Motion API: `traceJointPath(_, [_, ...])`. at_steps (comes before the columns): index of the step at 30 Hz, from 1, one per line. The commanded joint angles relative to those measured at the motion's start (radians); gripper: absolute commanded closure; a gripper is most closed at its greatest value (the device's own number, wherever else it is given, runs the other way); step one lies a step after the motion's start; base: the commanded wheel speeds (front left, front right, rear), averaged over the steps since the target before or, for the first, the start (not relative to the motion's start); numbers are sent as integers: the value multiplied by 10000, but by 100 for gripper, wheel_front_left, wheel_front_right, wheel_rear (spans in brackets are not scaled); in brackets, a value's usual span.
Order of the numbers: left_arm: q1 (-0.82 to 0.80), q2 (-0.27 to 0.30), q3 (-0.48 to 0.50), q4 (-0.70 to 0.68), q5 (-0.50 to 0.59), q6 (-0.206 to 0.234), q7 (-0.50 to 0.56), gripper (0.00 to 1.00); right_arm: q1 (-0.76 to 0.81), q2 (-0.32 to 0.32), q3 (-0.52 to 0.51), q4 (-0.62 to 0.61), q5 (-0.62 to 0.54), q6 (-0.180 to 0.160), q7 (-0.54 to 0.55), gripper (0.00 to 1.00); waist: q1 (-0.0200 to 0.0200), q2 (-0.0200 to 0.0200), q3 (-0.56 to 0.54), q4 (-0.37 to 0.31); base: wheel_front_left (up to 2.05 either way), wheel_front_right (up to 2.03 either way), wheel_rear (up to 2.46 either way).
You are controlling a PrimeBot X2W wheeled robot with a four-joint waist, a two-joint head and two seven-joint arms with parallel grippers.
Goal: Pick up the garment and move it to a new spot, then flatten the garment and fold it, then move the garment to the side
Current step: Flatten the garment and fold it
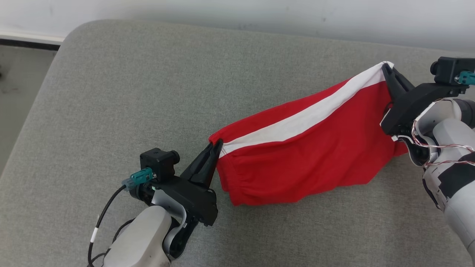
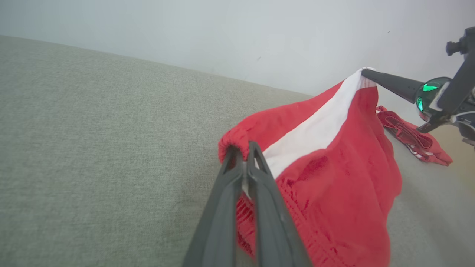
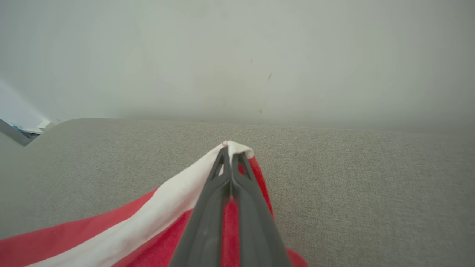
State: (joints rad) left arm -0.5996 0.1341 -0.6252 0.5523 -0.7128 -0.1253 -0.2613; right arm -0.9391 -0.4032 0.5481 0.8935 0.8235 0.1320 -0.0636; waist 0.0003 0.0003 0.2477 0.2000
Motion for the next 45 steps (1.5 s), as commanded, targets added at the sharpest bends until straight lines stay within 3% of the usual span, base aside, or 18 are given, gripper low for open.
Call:
traceJointPath(1, [-141,-79,115,172,212,-29,-40,100,-230,96,140,410,-103,-23,-107,100,-3,-3,264,133,0,0,0])
traceJointPath(2, [-164,-120,151,255,248,-32,-40,100,-332,159,206,667,-134,-23,-139,92,-3,-3,273,119,0,0,0])
traceJointPath(3, [-190,-162,183,325,288,-37,-41,93,-428,214,259,887,-157,-23,-178,55,-3,-3,271,107,0,0,0])
traceJointPath(4, [-197,-200,214,386,363,-41,-41,31,-500,283,272,1107,-106,-23,-208,0,-3,-3,252,97,0,0,0])
traceJointPath(5, [-182,-226,214,431,432,-43,-42,0,-535,349,319,1221,-64,-23,-287,0,-3,-3,205,83,0,0,0])
traceJointPath(12, [383,-141,428,396,791,-39,-39,0,-114,305,1045,1366,145,-23,-400,0,-3,-3,-246,-19,0,0,0])
traceJointPath(19, [1425,219,1310,-337,1336,20,-32,0,395,-50,1528,1600,674,-23,-179,0,-3,-3,-695,25,0,0,0])
traceJointPath(26, [2518,294,2943,-2112,2303,498,-27,0,911,-231,1793,1847,1155,-23,-134,0,-3,-3,-789,303,0,0,0])
traceJointPath(27, [2819,210,3550,-2754,2765,654,-27,0,1012,-216,1861,1939,1267,-23,-99,0,-3,-3,-773,352,0,0,0])
traceJointPath(32, [3751,-146,4767,-4031,3842,861,-27,0,1148,-137,2009,2130,1483,-23,-115,0,-3,-3,-696,402,0,0,0])
traceJointPath(44, [4921,-753,5792,-4603,4893,329,-27,0,1387,-24,2275,2677,1814,-23,142,0,-3,-3,-613,607,0,0,0])
traceJointPath(45, [4937,-769,5836,-4601,4925,291,-27,0,1447,2,2295,2620,1883,-23,229,22,-3,-3,-606,623,0,0,0])
